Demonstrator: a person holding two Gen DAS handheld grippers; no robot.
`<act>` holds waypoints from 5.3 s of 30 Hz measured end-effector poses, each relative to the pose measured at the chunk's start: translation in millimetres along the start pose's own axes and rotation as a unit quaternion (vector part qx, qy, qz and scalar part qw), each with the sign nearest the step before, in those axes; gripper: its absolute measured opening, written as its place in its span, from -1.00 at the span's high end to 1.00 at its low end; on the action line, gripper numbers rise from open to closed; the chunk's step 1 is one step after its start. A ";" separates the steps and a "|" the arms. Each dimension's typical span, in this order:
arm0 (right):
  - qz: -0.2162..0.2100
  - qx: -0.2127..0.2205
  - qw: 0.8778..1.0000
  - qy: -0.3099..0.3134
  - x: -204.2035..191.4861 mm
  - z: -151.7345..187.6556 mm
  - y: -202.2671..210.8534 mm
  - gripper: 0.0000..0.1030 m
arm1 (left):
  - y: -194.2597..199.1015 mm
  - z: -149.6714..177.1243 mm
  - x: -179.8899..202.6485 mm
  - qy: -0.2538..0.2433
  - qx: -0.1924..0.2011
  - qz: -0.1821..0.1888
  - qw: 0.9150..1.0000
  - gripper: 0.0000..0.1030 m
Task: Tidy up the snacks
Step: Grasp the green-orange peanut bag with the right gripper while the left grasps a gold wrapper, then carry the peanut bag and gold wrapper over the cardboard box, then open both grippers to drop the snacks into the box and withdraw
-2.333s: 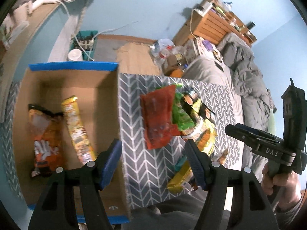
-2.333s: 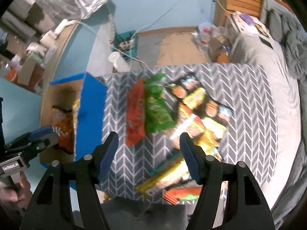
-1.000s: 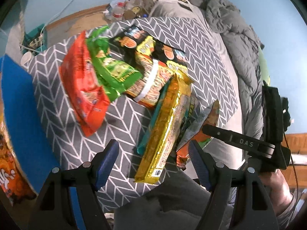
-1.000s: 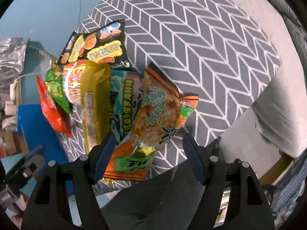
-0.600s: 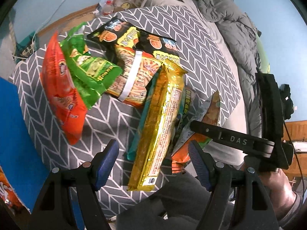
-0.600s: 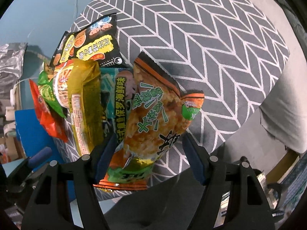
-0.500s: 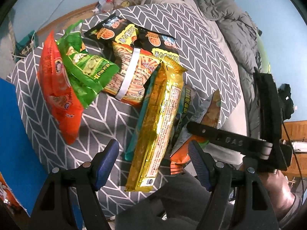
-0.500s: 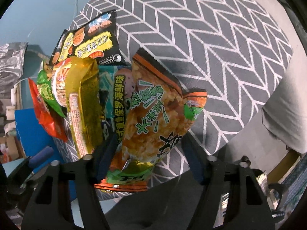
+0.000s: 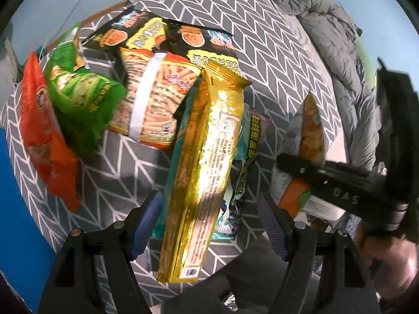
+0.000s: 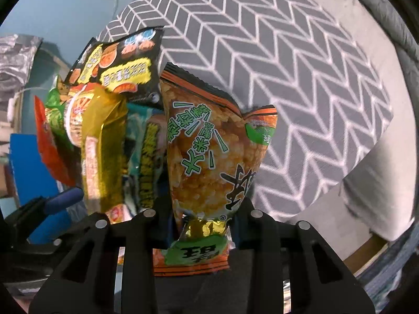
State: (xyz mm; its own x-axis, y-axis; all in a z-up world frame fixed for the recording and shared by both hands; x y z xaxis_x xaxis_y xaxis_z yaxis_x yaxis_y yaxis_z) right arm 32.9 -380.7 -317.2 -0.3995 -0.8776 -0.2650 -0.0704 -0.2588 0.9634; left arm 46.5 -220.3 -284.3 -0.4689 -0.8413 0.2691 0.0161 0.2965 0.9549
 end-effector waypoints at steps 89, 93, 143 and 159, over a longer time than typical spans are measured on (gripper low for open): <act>-0.098 0.020 0.897 0.430 -308.0 76.0 113.7 0.40 | 253.5 140.9 -133.5 0.260 0.257 -0.155 0.918 0.44; -0.107 0.009 0.886 0.452 -327.5 91.5 109.6 0.40 | 263.2 162.0 -143.2 0.283 0.261 -0.168 0.907 0.44; -0.059 -0.039 0.880 0.470 -406.1 167.8 35.0 -0.26 | 224.6 266.7 -220.0 0.392 0.190 -0.160 0.886 -0.15; -0.034 0.000 0.919 0.392 -339.2 100.1 60.6 -0.45 | 223.6 195.9 -192.0 0.334 0.197 -0.122 0.914 -0.38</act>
State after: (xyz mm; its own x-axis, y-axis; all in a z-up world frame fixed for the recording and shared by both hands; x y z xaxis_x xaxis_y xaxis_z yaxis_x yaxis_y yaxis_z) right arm 72.5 -58.3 -164.8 0.3875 -0.8805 -0.2730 -0.0707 -0.3236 0.9435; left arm -32.9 96.1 -147.0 0.2304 -0.9531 0.1962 -0.3973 0.0919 0.9131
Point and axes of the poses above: each gripper's, at about its wrist camera, not at the fingertips, and y roughly against the way its jaws point, x to its right, z to its underside, the point moved 3 cm from there along -y, roughly the way its jaws point, and after that the axes turned 15 degrees about -y, right-handed, at the moved point
